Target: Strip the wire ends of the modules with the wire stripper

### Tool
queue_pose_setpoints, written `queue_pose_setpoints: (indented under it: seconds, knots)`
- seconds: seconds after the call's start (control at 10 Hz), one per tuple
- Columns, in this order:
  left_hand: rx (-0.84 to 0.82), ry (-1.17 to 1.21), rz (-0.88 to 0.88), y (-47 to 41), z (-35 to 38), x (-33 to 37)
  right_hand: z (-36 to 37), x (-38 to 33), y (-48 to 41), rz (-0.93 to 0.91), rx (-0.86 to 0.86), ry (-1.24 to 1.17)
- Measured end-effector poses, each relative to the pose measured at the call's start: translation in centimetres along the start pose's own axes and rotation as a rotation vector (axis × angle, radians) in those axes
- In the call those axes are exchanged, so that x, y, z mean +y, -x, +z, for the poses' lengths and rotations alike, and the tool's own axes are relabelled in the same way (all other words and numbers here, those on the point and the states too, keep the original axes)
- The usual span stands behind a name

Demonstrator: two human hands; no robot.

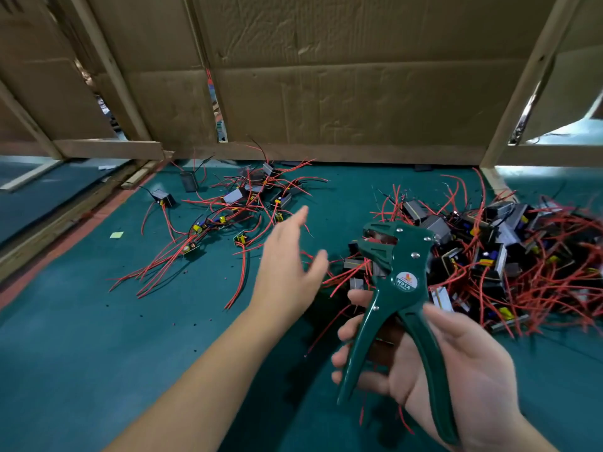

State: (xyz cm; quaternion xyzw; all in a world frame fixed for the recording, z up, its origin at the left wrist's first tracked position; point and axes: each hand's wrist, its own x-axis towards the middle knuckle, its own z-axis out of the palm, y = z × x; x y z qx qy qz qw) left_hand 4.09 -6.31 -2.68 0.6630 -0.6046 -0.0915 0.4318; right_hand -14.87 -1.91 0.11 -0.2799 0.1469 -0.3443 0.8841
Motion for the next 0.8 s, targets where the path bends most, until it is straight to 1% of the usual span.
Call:
queue_pose_setpoints:
  seconds: [0.1,0.2,0.3,0.4,0.5,0.6,0.7,0.8]
  knots:
    - [0.191,0.275,-0.027,1.9,-0.7,1.0,0.1,0.5,-0.2,-0.094,0.095,0.015]
    - [0.164,0.408,0.077,4.6,-0.7,2.2,0.4,1.1,0.0,-0.171,0.152,0.053]
    - [-0.008,0.542,0.147,7.0,-0.3,3.0,0.1,1.5,0.1,-0.213,0.192,0.278]
    - [-0.177,0.708,-0.013,7.8,0.0,3.1,0.2,2.1,-0.3,-0.207,0.19,0.785]
    - [-0.292,0.871,-0.139,7.3,-0.1,2.6,0.2,3.0,-0.8,-0.29,0.261,1.003]
    - [-0.341,0.914,-0.192,6.5,-0.2,2.4,0.4,2.7,-1.0,-0.32,0.253,1.136]
    - [-0.374,1.024,-0.24,6.1,-0.3,1.5,1.2,0.2,-0.3,-0.291,0.106,1.359]
    - [-0.398,1.227,-0.392,5.8,-0.9,1.5,1.9,-3.1,2.1,-0.422,0.114,1.249]
